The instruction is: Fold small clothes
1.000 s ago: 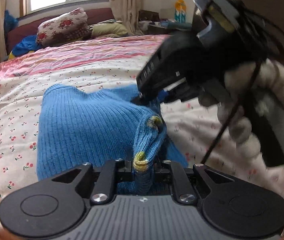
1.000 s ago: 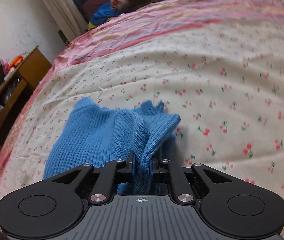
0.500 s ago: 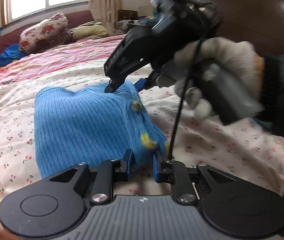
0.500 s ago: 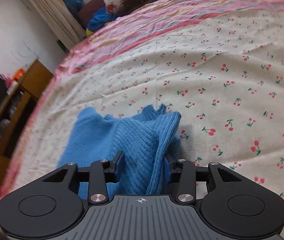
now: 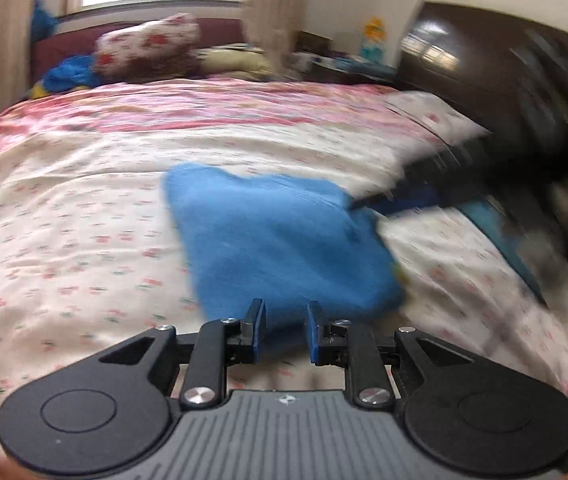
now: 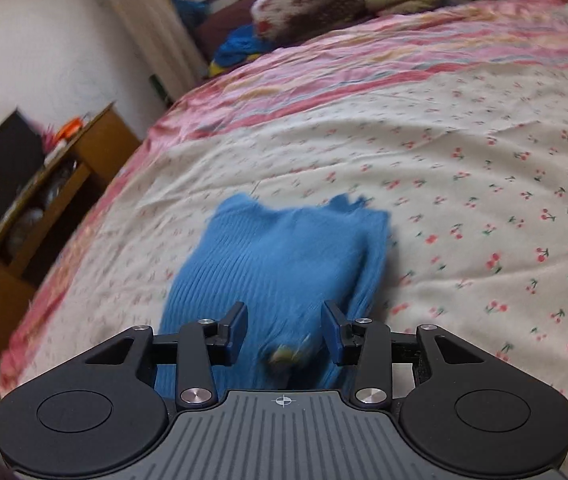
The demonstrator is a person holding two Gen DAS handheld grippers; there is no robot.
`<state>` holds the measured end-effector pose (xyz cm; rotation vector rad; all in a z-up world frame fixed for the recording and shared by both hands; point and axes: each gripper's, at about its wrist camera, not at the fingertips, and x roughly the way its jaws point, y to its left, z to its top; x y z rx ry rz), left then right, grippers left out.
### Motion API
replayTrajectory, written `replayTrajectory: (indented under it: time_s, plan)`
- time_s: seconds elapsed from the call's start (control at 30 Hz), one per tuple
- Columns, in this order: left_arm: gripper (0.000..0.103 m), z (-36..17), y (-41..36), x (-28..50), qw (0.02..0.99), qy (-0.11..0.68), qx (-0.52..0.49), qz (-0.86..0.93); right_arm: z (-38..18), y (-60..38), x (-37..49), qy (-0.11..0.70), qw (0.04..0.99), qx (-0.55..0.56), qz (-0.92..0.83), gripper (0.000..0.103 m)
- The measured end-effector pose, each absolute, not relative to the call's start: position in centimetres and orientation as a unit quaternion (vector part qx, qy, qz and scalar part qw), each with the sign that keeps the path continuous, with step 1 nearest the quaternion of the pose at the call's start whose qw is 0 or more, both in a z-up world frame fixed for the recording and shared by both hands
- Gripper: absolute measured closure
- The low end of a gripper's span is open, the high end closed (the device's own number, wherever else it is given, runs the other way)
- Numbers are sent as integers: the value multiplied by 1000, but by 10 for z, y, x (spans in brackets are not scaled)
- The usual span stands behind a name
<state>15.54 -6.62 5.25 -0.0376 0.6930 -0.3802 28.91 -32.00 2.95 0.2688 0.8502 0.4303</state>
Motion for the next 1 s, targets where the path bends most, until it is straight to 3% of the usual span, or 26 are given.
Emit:
replayTrajectory:
  time_s: [0.1, 0.13, 0.17, 0.3, 0.4, 0.47, 0.6, 0.67, 0.8, 1.0]
  plan:
    - [73, 53, -55, 169, 926, 336, -52, -165, 15, -302, 278, 425, 881, 72, 197, 68]
    - [72, 50, -54, 174, 926, 337, -54, -161, 8, -299, 274, 430, 881, 53, 188, 83]
    - [72, 46, -56, 178, 926, 339, -53, -159, 0, -297, 272, 434, 883, 26, 176, 90]
    - [71, 23, -62, 195, 908, 383, -45, -161, -12, -315, 277, 443, 883, 38, 152, 91]
    - [71, 18, -58, 193, 906, 388, -44, -166, -9, -322, 276, 451, 876, 47, 166, 90]
    - [70, 22, -52, 189, 907, 383, -51, -170, -6, -327, 276, 455, 873, 68, 163, 79]
    - [68, 31, -45, 195, 912, 371, -55, -168, 15, -337, 282, 420, 883, 127, 169, 73]
    - [68, 35, -46, 200, 914, 366, -53, -167, 20, -334, 293, 403, 891, 130, 162, 63]
    - [68, 43, -46, 199, 917, 357, -43, -172, 21, -325, 315, 411, 886, 151, 156, 62]
    - [67, 40, -45, 198, 916, 355, -45, -180, 33, -335, 281, 420, 878, 137, 186, 62]
